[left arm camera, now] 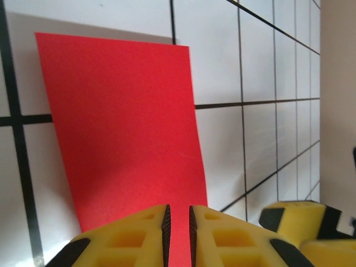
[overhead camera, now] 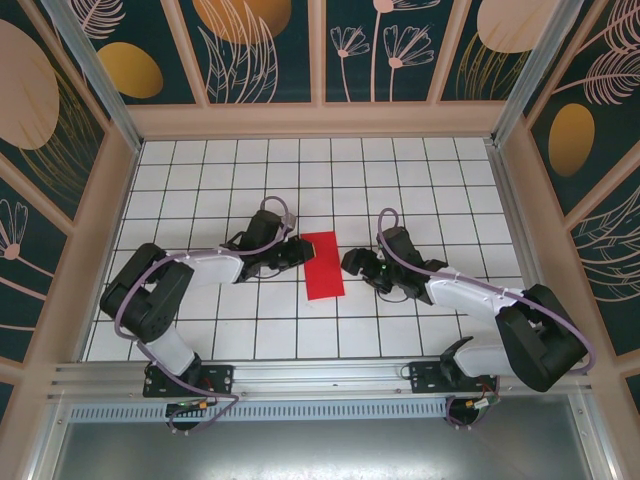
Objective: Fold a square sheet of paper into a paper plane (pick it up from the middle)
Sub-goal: Third fold the triangle at the center of the table.
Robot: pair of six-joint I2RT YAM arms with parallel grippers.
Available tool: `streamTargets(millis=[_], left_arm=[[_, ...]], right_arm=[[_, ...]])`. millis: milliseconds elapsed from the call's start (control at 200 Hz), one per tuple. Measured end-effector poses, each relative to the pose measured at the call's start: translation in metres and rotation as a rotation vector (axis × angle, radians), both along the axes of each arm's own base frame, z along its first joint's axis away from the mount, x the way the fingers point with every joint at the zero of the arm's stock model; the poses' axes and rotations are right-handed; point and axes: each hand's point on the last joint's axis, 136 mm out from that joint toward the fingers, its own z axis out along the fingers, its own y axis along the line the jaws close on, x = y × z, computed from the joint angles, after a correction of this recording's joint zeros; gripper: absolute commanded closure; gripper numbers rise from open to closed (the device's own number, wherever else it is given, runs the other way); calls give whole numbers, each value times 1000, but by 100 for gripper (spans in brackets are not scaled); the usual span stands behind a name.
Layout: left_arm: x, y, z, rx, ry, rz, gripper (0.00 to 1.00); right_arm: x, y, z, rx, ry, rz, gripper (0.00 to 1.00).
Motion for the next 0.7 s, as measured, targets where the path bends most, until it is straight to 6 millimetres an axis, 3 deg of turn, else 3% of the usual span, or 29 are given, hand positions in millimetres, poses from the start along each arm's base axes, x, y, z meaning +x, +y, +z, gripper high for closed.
streamTargets(millis=[105, 265, 500, 701], left_arm=[[3, 3, -10, 26, 10, 18, 83], [3, 8, -25, 66, 34, 39, 86], [1, 15, -43, 120, 66, 52, 88], [2, 17, -44, 135, 60, 57, 88]], right_arm=[[-2, 3, 2, 16, 3, 14, 26], [-2, 7, 1, 32, 6, 27, 40], [-5, 12, -12, 33, 49, 48, 44], [-10, 16, -21, 29, 79, 70, 49]])
